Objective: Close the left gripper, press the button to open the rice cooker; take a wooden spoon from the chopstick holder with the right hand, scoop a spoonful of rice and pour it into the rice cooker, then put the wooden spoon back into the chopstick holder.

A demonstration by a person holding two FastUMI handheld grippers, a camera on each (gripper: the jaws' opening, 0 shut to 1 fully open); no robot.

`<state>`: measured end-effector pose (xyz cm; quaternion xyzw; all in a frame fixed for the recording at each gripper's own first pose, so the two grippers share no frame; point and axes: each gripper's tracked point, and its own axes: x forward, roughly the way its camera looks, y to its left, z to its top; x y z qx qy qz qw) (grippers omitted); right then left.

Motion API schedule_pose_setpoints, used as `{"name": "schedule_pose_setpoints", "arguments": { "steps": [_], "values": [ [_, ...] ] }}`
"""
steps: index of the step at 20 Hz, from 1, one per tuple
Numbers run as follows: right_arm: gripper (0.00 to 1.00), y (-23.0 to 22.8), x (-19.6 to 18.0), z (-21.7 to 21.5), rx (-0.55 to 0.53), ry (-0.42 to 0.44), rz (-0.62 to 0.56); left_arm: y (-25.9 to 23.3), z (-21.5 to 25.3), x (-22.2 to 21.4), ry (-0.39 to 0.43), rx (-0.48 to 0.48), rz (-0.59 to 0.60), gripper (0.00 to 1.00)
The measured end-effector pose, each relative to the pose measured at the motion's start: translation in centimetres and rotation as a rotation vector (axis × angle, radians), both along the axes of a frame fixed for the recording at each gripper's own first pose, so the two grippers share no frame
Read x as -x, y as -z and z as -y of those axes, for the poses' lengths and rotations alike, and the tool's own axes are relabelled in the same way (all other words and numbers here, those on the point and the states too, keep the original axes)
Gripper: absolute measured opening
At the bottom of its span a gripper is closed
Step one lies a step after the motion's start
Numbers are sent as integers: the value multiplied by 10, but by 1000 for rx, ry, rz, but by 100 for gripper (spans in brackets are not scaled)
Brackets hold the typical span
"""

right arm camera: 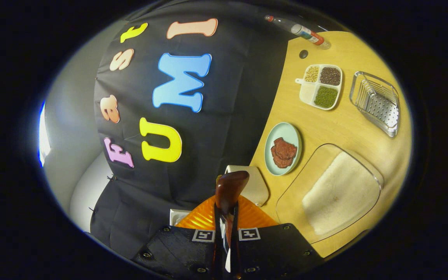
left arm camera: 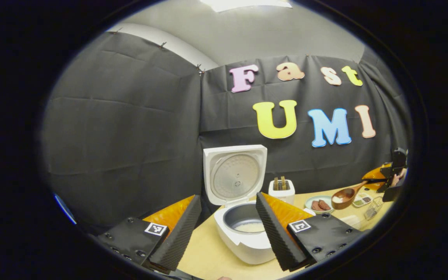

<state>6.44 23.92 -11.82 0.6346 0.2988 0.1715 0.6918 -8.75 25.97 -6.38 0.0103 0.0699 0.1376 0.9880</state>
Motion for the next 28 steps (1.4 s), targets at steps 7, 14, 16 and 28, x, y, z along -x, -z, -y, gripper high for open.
{"name": "schedule_pose_setpoints", "arguments": {
  "steps": [7, 14, 16, 28],
  "values": [
    [8, -27, -3, -72, 0, -113, 69, 9, -30, 22, -77, 9, -20, 100],
    [7, -28, -4, -148, 26, -212, 93, 19, -61, 48, -150, 3, -47, 98],
    [7, -26, -4, -168, 45, -237, 101, 19, -68, 55, -170, 1, -54, 100],
    [8, -2, 10, -286, 336, -438, 270, 37, -102, 88, -283, 16, -94, 100]
  ]
}}
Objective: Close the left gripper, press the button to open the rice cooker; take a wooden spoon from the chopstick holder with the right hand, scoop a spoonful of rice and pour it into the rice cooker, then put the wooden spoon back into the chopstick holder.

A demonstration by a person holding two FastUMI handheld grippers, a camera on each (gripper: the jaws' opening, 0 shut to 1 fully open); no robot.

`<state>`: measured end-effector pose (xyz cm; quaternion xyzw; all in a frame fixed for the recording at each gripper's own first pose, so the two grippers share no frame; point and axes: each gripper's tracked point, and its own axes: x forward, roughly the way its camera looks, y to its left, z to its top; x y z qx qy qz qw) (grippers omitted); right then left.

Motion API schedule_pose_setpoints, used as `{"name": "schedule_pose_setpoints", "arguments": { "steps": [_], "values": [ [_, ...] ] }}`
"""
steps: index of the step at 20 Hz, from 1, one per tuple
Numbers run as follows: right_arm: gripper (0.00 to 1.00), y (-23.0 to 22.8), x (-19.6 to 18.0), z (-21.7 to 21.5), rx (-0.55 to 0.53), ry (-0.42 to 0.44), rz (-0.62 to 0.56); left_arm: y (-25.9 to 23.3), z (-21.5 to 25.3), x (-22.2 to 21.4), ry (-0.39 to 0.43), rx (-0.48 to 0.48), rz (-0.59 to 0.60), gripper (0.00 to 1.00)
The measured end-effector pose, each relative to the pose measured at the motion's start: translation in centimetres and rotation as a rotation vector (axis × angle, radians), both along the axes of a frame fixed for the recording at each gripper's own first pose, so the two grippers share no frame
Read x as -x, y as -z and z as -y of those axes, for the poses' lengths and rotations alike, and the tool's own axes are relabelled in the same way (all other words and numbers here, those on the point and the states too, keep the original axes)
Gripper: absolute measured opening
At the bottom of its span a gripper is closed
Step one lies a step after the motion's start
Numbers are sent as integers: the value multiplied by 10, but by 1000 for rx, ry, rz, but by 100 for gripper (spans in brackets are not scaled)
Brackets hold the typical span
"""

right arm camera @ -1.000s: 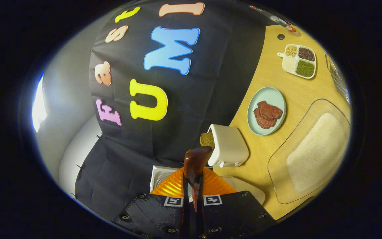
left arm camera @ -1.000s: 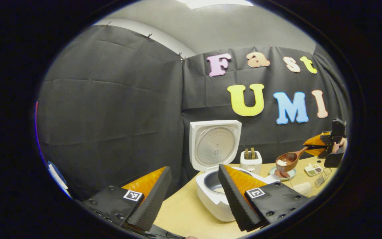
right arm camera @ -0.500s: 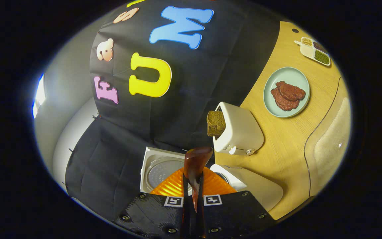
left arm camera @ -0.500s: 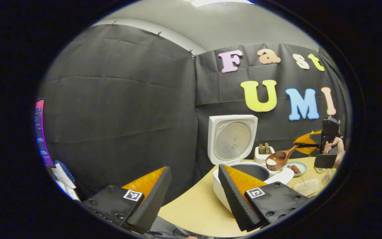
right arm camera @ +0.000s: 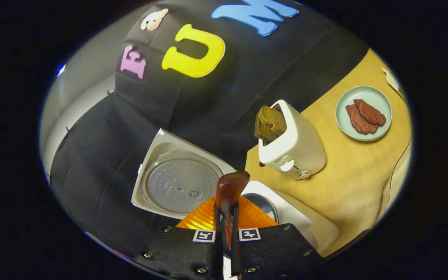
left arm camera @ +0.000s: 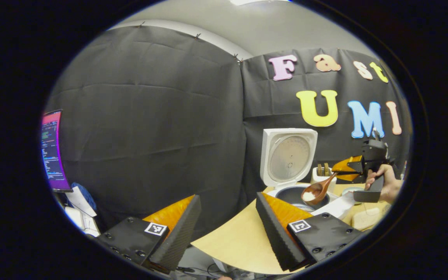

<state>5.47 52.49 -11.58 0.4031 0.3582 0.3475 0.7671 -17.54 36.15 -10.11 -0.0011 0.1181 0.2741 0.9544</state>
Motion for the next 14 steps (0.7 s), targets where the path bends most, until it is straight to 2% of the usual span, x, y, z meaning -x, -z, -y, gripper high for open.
{"name": "schedule_pose_setpoints", "arguments": {
  "steps": [4, 6, 8, 10, 14],
  "values": [
    [8, 9, 8, -20, 153, -67, 128, 2, -8, 11, -26, -1, -9, 100],
    [8, 6, 10, -27, 202, -88, 189, 3, -9, 13, -36, 4, -9, 98],
    [7, 2, 13, -29, 251, -116, 253, 5, -10, 14, -40, 10, -9, 100],
    [7, -6, 16, -32, 308, -143, 348, 4, -11, 14, -37, 12, -7, 98],
    [7, -25, 31, -39, 402, -204, 577, 5, -7, 10, -20, 15, 0, 100]
  ]
}}
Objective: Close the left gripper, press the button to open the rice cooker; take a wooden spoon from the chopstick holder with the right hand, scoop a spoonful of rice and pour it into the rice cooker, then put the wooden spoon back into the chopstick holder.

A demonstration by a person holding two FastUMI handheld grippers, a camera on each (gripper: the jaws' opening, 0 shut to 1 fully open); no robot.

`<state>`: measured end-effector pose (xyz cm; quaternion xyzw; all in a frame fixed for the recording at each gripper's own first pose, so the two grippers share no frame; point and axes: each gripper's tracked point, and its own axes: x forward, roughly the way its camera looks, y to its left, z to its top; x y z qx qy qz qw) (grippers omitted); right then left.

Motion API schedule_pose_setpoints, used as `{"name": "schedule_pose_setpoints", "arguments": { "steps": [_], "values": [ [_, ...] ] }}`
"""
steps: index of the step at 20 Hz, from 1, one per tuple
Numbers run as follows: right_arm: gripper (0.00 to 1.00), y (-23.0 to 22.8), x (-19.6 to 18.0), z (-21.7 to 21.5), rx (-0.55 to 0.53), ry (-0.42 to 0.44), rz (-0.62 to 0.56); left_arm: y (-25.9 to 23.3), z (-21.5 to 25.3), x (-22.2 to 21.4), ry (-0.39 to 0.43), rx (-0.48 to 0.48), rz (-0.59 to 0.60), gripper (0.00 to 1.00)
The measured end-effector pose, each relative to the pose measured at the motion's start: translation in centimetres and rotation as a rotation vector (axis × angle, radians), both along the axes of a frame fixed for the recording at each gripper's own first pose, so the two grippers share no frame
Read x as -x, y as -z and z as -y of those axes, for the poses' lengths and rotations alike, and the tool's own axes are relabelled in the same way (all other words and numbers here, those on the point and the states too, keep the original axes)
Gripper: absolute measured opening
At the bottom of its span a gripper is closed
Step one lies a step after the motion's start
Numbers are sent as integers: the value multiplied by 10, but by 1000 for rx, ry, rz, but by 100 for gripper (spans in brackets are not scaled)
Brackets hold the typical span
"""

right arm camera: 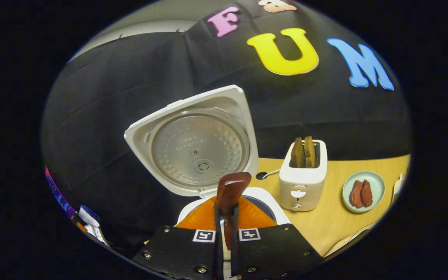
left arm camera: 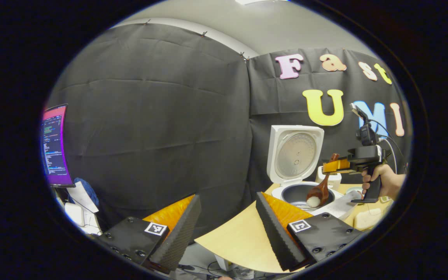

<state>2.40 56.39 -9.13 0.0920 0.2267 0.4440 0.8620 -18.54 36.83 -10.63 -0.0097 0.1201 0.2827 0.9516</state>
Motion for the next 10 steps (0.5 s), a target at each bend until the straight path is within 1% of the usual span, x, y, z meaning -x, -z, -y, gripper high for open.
{"name": "schedule_pose_setpoints", "arguments": {
  "steps": [3, 5, 8, 10],
  "values": [
    [8, -14, 12, -3, 79, -45, 194, -3, 1, 0, 14, -1, 4, 100],
    [8, -20, 17, -1, 109, -52, 294, -2, 2, -1, 19, 0, 6, 100],
    [7, -31, 18, 6, 128, -37, 373, -4, 3, -2, 21, 0, 13, 100],
    [7, -47, 19, 11, 116, -25, 408, -5, 4, -3, 26, -4, 18, 100]
  ]
}}
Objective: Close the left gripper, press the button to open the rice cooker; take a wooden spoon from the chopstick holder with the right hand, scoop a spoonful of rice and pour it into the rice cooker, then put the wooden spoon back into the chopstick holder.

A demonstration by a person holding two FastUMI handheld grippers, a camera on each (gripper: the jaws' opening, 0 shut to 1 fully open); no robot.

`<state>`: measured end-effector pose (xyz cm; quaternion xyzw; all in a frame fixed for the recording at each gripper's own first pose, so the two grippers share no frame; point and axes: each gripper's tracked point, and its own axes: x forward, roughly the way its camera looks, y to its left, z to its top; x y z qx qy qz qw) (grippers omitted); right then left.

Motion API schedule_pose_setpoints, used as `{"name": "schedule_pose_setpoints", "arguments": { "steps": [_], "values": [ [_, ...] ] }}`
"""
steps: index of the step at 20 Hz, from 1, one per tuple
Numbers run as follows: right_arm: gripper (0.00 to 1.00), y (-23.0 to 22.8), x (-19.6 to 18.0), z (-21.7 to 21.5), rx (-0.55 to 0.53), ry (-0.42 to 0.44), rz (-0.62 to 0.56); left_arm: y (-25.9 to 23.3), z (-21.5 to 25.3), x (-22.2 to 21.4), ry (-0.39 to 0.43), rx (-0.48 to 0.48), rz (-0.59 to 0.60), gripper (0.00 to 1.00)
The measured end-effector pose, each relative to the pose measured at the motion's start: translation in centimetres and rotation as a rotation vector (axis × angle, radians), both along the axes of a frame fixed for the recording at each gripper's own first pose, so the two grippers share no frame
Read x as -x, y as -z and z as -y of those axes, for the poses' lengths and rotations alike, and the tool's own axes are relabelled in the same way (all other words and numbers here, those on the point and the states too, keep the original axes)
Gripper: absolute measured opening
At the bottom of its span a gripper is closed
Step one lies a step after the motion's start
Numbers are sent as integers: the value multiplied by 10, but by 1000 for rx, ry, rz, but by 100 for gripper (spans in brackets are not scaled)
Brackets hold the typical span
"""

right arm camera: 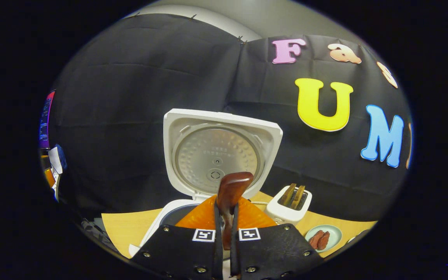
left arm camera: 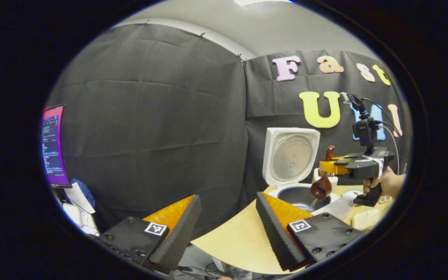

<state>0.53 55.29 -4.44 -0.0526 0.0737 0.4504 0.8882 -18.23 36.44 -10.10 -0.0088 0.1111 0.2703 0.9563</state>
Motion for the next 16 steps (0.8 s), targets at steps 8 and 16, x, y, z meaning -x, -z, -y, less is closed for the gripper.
{"name": "schedule_pose_setpoints", "arguments": {
  "steps": [8, 16],
  "values": [
    [8, -51, -14, 49, -208, 56, -152, -20, 15, -6, 65, -2, 44, 100],
    [8, -75, -47, 192, -239, 243, -126, -49, 73, -61, 184, -21, 100, 98]
  ]
}}
